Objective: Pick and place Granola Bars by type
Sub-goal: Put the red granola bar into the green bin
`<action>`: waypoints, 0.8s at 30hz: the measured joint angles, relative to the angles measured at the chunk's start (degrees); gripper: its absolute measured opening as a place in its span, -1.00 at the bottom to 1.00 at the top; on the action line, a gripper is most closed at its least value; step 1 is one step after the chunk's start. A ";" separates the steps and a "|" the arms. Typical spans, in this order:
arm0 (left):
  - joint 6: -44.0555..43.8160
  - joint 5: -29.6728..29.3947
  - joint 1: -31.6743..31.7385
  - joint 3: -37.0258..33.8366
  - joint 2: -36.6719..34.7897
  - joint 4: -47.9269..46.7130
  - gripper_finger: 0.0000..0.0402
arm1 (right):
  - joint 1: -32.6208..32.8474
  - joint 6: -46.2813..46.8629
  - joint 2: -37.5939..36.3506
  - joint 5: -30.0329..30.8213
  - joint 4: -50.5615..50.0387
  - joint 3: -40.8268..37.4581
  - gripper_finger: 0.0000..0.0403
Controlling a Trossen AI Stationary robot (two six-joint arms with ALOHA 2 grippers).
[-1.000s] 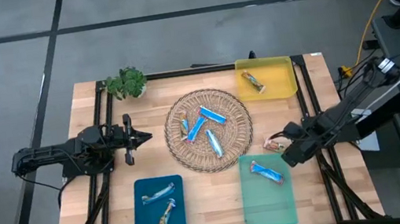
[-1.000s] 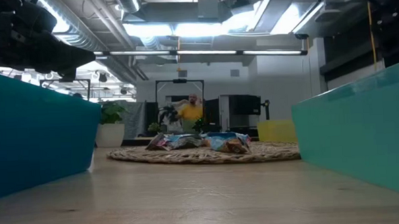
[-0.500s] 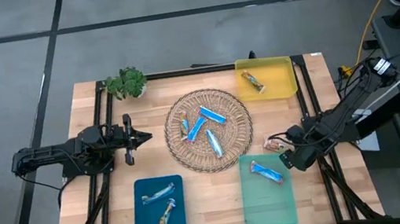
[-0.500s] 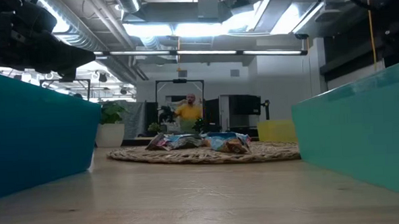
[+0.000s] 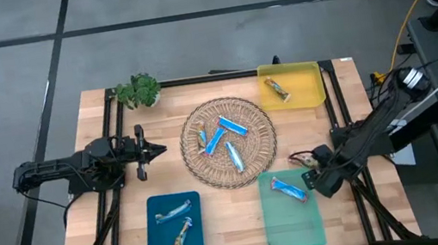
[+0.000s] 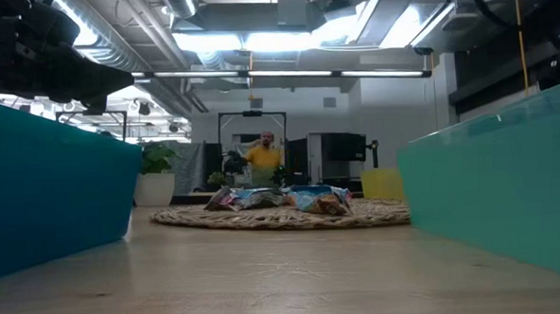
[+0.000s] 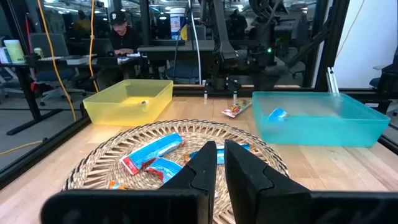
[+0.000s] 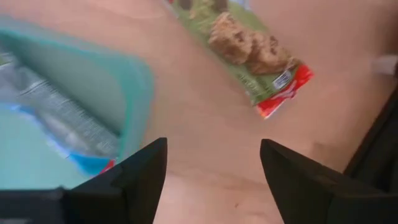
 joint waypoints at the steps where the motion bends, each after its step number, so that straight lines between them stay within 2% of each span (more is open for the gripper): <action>1: 0.00 0.00 0.02 0.00 0.00 -0.02 -0.87 | -0.02 0.11 0.52 0.02 -0.43 0.00 0.29; 9: 0.00 0.00 0.00 0.02 0.00 0.00 -0.87 | -0.24 1.60 2.90 -0.07 -3.63 -1.34 0.29; 16: 0.00 0.01 0.00 0.00 0.02 -0.02 -0.87 | -2.31 3.08 0.14 0.14 4.07 -8.38 0.29; 24: 0.00 0.00 0.00 0.00 0.02 0.00 -0.87 | -4.84 1.39 -0.10 3.09 3.39 -9.11 0.29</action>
